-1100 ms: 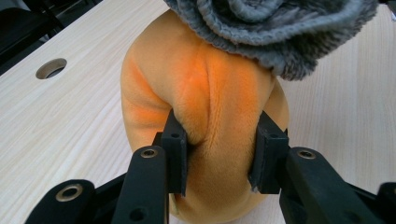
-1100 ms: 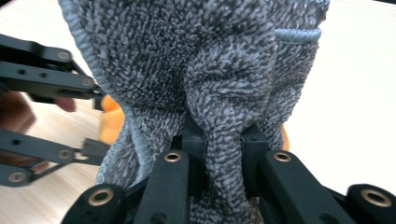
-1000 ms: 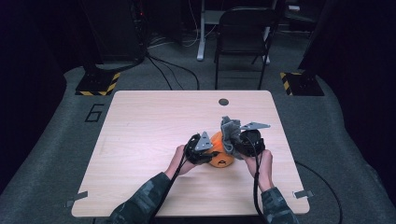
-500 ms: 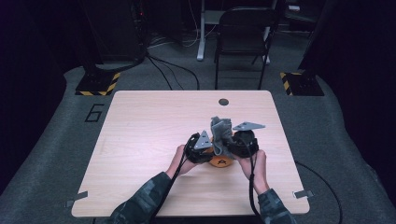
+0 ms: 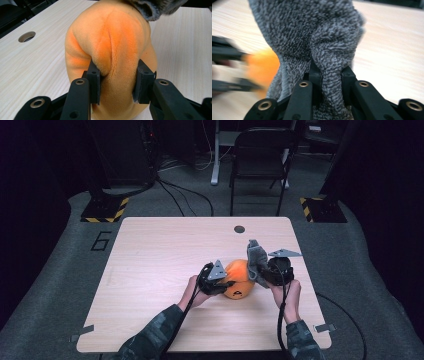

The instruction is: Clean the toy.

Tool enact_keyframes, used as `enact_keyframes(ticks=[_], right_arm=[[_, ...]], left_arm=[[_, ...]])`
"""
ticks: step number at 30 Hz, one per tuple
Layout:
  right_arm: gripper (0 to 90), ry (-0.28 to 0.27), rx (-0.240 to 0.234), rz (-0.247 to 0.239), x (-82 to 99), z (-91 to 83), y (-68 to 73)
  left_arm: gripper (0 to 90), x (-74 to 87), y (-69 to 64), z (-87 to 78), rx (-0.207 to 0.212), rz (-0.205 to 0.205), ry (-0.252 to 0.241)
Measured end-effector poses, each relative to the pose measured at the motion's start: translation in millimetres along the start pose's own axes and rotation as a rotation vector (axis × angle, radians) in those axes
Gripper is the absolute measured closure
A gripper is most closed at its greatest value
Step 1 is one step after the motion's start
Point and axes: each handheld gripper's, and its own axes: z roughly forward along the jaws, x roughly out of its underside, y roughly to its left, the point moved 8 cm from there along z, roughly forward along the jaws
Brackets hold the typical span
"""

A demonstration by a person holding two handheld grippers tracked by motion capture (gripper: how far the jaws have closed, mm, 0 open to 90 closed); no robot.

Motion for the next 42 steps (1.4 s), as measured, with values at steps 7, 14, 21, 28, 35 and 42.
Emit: enact_keyframes(ticks=[7, 14, 21, 28, 35, 42], right_arm=[[76.7, 0.029, -0.062, -0.109, 2.3, 14.4, 45.7], [75.6, -0.013, 0.040, -0.017, 2.2, 0.7, -7.7], [74.9, -0.001, 0.146, -0.004, 18.4, -19.4, -45.6], [72.5, 0.121, 0.146, 0.049, 55.1, -4.3, -65.6], [70.7, 0.183, 0.164, 0.036, 75.5, 12.1, -71.0], [62.3, 0.218, 0.170, 0.063, 90.4, 30.6, -76.3]], left_arm=[[64.2, 1.9, -0.2, -2.2, 0.000, -0.009, 0.008], [64.0, 2.8, 4.5, -4.2, -0.006, -0.033, 0.005], [62.9, 3.5, 14.5, -4.4, 0.004, -0.106, 0.003], [60.5, 5.0, 31.5, -2.8, 0.017, -0.216, 0.013], [55.4, 5.9, 55.5, 5.4, 0.060, -0.395, 0.031], [44.8, 10.1, 78.6, 14.6, 0.082, -0.507, 0.066]])
